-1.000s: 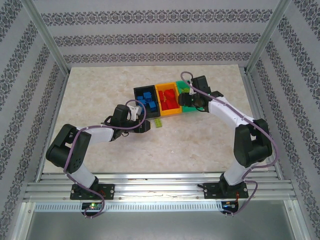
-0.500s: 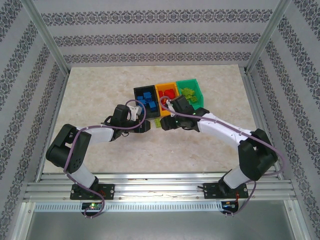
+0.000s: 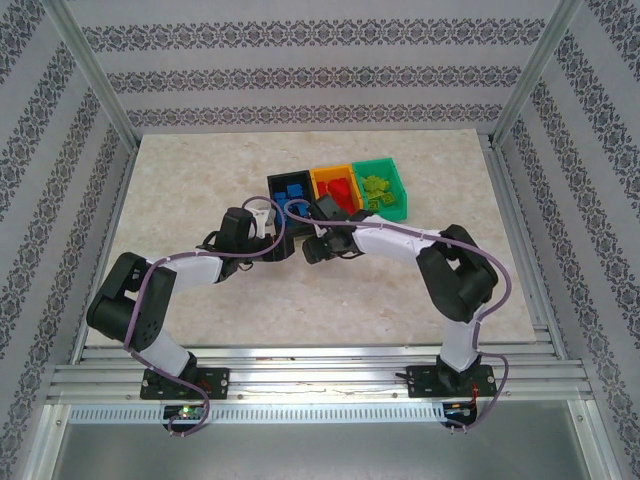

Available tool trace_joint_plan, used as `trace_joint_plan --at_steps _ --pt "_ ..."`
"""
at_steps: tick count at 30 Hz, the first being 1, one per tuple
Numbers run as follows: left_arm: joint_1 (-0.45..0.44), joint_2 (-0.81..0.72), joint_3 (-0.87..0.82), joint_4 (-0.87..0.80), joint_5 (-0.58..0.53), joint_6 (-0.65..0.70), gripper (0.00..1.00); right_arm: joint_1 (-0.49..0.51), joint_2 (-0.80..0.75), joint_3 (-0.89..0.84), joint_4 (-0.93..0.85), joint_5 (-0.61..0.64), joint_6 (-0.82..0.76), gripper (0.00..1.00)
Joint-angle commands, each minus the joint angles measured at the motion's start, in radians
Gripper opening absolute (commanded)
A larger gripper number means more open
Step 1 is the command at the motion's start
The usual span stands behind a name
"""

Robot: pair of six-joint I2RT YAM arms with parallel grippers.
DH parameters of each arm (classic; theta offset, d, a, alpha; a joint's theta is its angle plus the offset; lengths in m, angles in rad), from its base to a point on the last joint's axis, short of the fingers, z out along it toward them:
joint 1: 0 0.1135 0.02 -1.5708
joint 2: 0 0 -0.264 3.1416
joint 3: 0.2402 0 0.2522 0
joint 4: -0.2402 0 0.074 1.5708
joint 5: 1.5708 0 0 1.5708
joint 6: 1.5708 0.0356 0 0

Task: Sort the legos into containers by color
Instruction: Pick up the lego from the center of the table.

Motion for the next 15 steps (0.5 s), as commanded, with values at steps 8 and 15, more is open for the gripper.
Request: trace_joint_plan --at_steps 8,15 --pt "0.011 -0.028 -0.014 -0.012 0.006 0.003 0.57 0.005 0.143 0.163 -0.118 0.084 0.002 0.58" --pt "0.011 -0.035 -0.016 -0.013 0.009 0.002 0.57 0.009 0.184 0.205 -0.134 0.073 -0.002 0.43"
